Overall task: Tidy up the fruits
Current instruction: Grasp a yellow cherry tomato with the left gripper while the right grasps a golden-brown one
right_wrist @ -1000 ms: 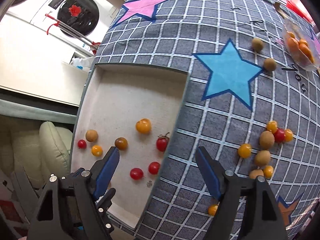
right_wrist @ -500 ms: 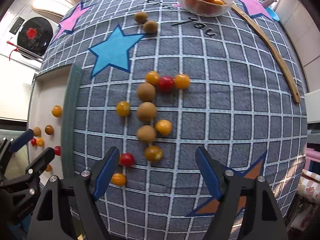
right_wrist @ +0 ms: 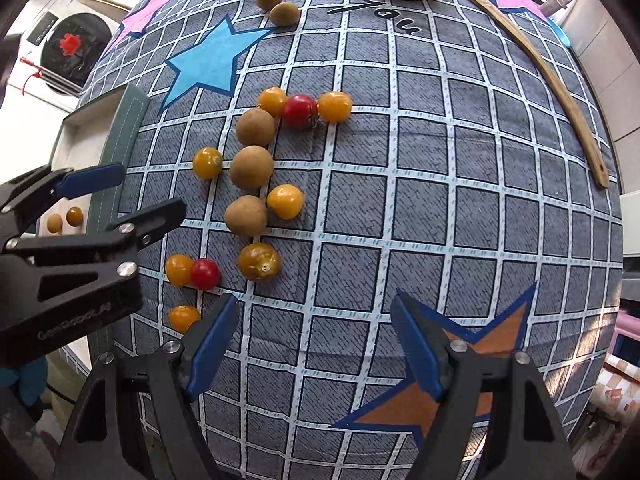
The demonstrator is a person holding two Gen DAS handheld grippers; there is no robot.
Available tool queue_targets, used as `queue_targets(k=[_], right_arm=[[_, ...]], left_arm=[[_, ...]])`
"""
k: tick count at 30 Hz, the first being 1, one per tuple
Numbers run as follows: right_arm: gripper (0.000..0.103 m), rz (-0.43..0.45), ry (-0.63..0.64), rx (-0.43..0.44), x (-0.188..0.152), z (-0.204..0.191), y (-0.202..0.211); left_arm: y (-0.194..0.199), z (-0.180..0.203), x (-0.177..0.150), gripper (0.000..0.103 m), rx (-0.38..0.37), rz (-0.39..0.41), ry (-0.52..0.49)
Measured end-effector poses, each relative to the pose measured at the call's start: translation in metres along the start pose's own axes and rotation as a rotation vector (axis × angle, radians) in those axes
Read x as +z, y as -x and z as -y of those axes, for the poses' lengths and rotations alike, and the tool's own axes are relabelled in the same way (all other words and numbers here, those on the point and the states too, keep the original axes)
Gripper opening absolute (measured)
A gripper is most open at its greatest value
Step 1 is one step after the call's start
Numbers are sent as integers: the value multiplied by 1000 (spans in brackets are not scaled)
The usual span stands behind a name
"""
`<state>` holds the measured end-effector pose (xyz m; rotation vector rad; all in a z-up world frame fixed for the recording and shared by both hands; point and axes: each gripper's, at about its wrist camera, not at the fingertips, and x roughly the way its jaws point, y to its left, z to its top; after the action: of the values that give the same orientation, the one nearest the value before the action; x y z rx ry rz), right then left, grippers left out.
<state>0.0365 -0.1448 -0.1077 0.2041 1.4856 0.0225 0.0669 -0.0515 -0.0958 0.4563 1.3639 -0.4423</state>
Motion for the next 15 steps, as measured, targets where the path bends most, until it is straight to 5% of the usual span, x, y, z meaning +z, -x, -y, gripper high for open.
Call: queue_targets(k=[15], right_arm=[[55,57,45,45,20,-30,-21]], left_arm=[[-23,5,27,71,-1,-9,9]])
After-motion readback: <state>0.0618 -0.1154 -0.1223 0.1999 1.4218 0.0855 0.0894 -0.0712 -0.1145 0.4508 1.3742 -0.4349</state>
